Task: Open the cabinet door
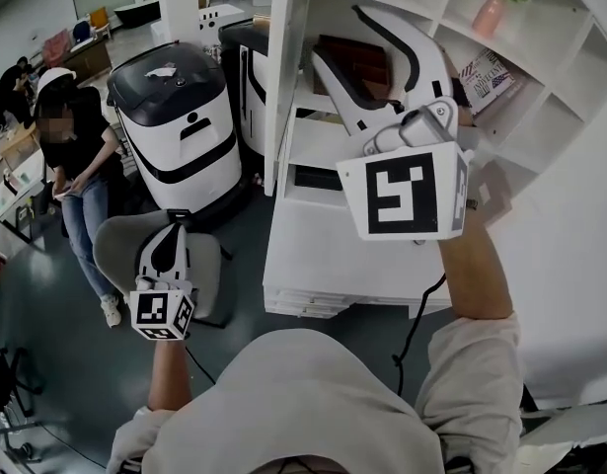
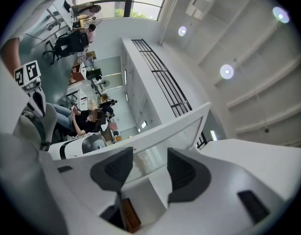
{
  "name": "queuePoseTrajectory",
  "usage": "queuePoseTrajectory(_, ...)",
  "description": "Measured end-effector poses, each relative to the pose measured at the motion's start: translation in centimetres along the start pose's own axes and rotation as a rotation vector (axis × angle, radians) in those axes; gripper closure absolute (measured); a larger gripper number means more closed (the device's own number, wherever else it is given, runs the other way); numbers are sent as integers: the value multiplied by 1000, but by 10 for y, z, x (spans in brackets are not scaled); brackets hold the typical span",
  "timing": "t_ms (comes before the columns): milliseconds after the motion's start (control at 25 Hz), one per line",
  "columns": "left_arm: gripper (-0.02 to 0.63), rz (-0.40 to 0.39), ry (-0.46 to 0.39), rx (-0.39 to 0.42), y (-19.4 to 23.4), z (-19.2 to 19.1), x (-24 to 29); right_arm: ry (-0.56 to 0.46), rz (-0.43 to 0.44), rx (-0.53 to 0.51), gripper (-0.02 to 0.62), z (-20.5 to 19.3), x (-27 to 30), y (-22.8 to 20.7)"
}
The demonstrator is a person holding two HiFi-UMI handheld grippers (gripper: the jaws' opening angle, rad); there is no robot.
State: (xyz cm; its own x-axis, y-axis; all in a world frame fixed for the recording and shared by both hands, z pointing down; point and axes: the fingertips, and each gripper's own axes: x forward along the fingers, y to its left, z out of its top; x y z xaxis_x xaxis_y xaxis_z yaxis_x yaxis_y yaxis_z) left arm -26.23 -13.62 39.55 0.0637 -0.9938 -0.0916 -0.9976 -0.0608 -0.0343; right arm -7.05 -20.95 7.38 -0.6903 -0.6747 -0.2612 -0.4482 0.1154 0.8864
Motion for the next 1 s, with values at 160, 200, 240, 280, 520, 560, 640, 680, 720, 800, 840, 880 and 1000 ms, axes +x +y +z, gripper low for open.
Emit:
queuePoseTrajectory(160, 609, -32, -5, 2, -4, 1, 9, 33, -16, 73, 370, -17, -11, -3)
queuePoseTrajectory(200, 609, -40, -6, 3, -6, 2, 12, 45, -21, 88, 370, -22, -14, -3)
queuePoseTrajectory(240, 609, -48, -7, 4, -8, 2, 15, 57, -25, 102, 370, -28, -16, -3)
queuePoseTrajectory(280, 609, -55, -7, 4, -10, 2, 17, 69, -26, 116, 370, -33, -19, -3)
queuePoseTrajectory(520, 609, -93, -5, 4, -21, 0, 31, 127, -40, 196, 373, -65, -37, 3)
queuePoseTrajectory(560, 609, -101, -4, 6, -23, 0, 33, 139, -42, 211, 374, -70, -40, 4)
queuePoseTrajectory(640, 609, -115, -4, 10, -27, 1, 38, 163, -44, 233, 374, -82, -46, 6)
queuePoseTrajectory(680, 609, -121, -5, 11, -29, 1, 40, 172, -45, 242, 374, -87, -48, 7)
queuePoseTrajectory(720, 609, -125, -5, 12, -31, 1, 41, 179, -47, 251, 374, -92, -50, 8)
queuePoseTrajectory(800, 609, -134, -5, 12, -33, 1, 44, 192, -53, 268, 376, -99, -56, 10)
queuePoseTrajectory(840, 609, -138, -5, 12, -35, 1, 46, 197, -58, 277, 376, -103, -58, 10)
queuePoseTrajectory(880, 609, -143, -5, 13, -36, 2, 47, 200, -62, 283, 377, -107, -61, 11)
queuePoseTrajectory(1000, 609, -156, -7, 17, -39, 3, 53, 210, -76, 304, 381, -119, -68, 12)
